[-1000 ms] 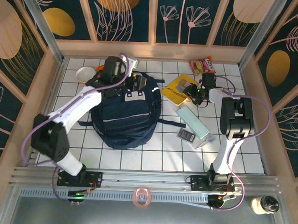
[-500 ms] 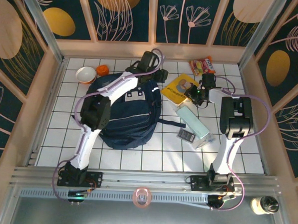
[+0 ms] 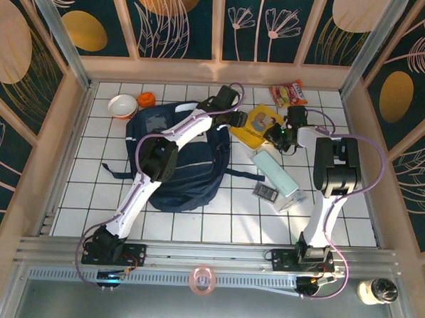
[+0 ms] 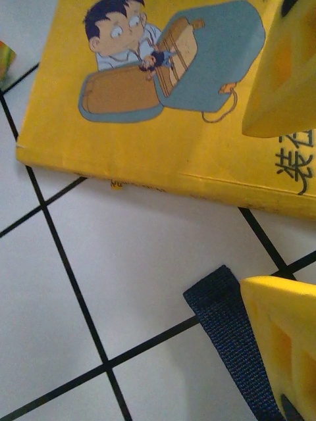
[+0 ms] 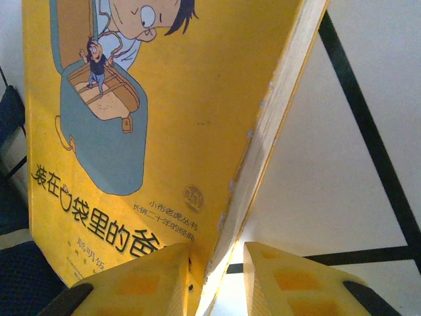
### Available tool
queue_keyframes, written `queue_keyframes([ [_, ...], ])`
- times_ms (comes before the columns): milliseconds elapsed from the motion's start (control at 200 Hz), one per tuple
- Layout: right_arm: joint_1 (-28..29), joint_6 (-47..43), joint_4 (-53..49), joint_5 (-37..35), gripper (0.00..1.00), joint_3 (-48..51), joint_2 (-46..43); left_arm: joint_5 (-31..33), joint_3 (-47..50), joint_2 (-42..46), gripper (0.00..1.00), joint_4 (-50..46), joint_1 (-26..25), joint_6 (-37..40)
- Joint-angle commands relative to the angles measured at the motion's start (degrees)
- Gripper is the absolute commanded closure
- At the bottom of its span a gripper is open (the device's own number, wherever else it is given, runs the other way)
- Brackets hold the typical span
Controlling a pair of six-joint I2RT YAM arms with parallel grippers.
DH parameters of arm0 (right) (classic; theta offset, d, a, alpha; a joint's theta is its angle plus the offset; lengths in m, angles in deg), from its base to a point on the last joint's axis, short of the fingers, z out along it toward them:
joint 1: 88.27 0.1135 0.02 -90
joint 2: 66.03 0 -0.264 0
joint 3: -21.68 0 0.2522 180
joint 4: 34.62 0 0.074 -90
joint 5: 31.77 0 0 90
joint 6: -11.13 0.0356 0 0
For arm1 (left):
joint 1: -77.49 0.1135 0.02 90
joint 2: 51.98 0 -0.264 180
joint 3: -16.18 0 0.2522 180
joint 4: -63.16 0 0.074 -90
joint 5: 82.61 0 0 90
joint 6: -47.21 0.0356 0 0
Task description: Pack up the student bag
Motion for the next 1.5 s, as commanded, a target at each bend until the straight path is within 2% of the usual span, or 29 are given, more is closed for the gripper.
queue_keyframes([
  [0, -0.3, -1.2, -2.3, -1.3, 0.73, 1.3, -1.1, -0.4, -2.3, -2.0, 0.43, -1.5, -0.7, -1.4],
  [315, -0.2, -2.7, -2.7, -0.2, 0.74, 1.6, -2.3, -5.6, -6.7, -7.3, 0.45, -3.8, -2.1, -1.2],
  [490, -0.4, -3.6, -3.6, -0.1, 0.75, 1.6, -2.5, -10.2, -6.8, -6.9, 0.48, -8.1, -3.2, 0.3],
  [610, -0.8, -4.5, -4.5, -0.5, 0.76, 2.3, -3.4, -14.3, -3.2, -3.7, 0.49, -9.0, -4.3, 0.6],
  [711, -1.2, -5.2, -5.1, -0.9, 0.77, 3.8, -4.6, -16.9, 3.5, 1.2, 0.5, -5.9, -5.4, -0.9],
  [776, -1.5, -5.8, -5.8, -2.0, 0.78, 4.9, -5.3, -15.6, 8.6, 5.1, 0.48, -2.0, -5.4, -3.2],
  [906, -2.5, -7.2, -6.7, -3.2, 0.79, 7.1, -6.1, -6.9, 14.0, 10.7, 0.44, 3.0, -5.3, -4.3],
  [1041, -3.2, -8.2, -7.0, -2.6, 0.8, 7.4, -5.8, 0.4, 12.8, 10.1, 0.42, 4.2, -4.7, -6.8],
  [1141, -3.2, -8.4, -7.2, -2.0, 0.81, 7.0, -5.8, 4.0, 7.8, 6.2, 0.41, 1.3, -4.6, -7.8],
  [1306, -3.0, -8.6, -7.5, -1.2, 0.81, 6.8, -5.9, 3.7, -1.1, -1.2, 0.42, -4.2, -4.7, -8.4],
  [1491, -2.7, -8.5, -6.7, 0.2, 0.82, 7.5, -6.2, -0.3, 0.0, -2.4, 0.45, -3.9, -4.7, -8.2],
])
